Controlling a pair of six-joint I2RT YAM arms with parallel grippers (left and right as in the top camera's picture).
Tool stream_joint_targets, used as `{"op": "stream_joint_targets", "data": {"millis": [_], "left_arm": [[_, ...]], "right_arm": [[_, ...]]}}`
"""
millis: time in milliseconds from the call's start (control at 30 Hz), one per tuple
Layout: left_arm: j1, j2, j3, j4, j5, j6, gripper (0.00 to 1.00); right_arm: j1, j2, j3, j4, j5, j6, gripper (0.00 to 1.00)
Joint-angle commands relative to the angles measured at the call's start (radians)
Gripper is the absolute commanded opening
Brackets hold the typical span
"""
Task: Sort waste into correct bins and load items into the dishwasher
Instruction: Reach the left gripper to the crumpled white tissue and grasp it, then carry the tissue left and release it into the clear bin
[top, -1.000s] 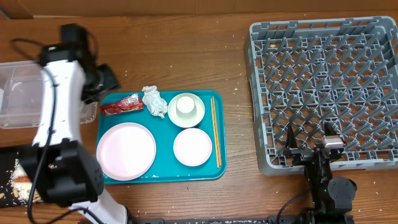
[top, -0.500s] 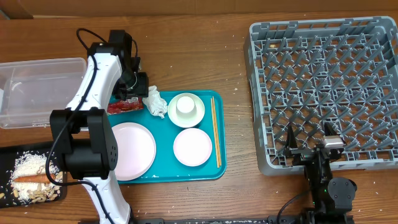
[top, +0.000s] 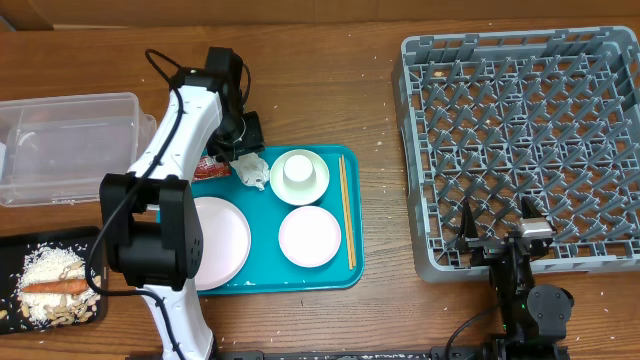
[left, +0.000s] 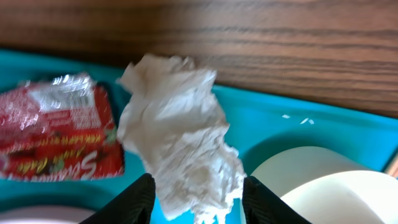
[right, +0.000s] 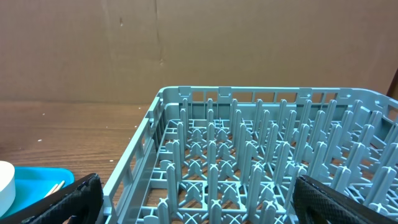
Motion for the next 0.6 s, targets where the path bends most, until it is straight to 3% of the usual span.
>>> {"op": "stream_joint_targets", "data": {"millis": [0, 100, 267, 567], "left_arm": [[-0.006, 0.008, -0.005, -0.020, -0.076, -0.091, 0.53], [-0.004, 0.008, -0.005, -0.021, -0.148, -0.090, 0.56], [-0.021, 0.015, -0.010, -0.019, -0.041, -0.091, 0.50], [-0.067, 0.112, -0.010, -0.018, -0.051, -0.109, 0.49]], "right_arm": [[-0.005, -0.007, -0.010, 0.003, 0.003, 0.004, 1.00], [-0.005, -0.007, -0.010, 0.003, 0.003, 0.003, 1.00], [-0.005, -0.007, -0.010, 0.003, 0.003, 0.004, 1.00], [-0.005, -0.007, -0.010, 0.003, 0.003, 0.003, 1.00]]}}
